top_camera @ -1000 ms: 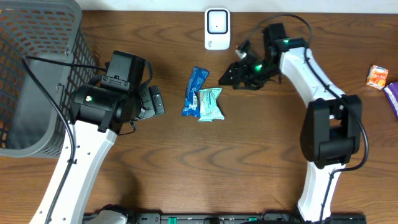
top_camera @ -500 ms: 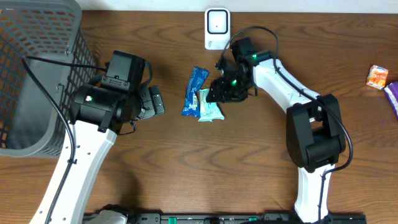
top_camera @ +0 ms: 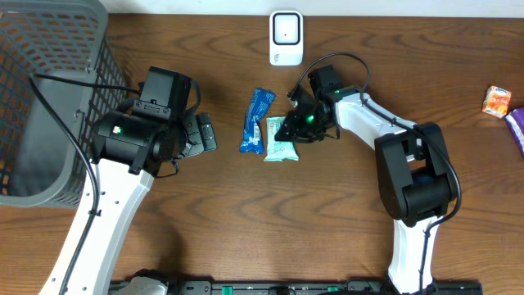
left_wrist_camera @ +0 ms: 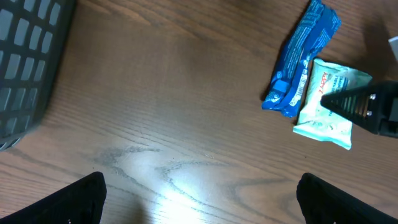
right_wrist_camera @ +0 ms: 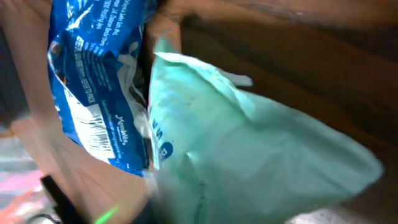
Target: Scan the item barcode
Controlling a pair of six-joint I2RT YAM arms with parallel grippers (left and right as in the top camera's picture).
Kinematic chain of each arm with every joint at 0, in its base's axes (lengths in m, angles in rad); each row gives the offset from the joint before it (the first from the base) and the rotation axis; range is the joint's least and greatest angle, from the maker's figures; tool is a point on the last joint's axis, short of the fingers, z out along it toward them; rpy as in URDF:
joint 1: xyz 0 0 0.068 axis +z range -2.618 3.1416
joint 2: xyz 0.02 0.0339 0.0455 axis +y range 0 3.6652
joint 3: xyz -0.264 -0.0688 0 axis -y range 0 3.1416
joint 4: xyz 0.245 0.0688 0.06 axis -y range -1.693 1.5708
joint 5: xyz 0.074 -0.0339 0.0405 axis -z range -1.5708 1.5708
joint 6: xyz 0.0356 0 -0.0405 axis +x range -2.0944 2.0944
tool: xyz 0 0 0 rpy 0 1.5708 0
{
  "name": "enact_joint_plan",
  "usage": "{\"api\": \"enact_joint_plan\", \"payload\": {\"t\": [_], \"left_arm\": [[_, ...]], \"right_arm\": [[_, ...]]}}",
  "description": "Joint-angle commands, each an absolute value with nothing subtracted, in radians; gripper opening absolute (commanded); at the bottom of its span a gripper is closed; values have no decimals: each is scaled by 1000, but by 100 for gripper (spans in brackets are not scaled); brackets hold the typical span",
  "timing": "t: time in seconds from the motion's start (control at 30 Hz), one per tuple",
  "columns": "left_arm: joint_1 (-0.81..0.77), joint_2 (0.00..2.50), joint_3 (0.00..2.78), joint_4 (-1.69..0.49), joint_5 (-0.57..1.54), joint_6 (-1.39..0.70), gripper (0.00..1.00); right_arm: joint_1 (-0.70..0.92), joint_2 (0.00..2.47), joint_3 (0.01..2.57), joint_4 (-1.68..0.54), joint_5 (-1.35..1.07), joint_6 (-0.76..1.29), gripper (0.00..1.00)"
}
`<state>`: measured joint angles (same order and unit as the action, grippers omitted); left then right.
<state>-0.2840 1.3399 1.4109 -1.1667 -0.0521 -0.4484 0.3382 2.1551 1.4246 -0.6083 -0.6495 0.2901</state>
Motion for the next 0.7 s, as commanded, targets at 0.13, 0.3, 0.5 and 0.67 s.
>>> {"api": "enact_joint_plan", "payload": {"t": [0.13, 0.3, 0.5, 0.67], "left_arm": [[-280, 1346, 1409, -1169, -65, -458, 98], [-280, 1346, 1409, -1169, -65, -458, 98], [-280, 1345, 1409, -1169, -65, -458, 98], [-280, 1346, 1409, -1169, -65, -458, 98]], "right_arm": [[299, 2135, 1415, -679, -498, 285, 1], [291, 2037, 1497, -848, -164, 276, 1], [348, 1967, 1526, -940, 396, 366, 1], [402, 1991, 1522, -941, 676, 431, 1]]}}
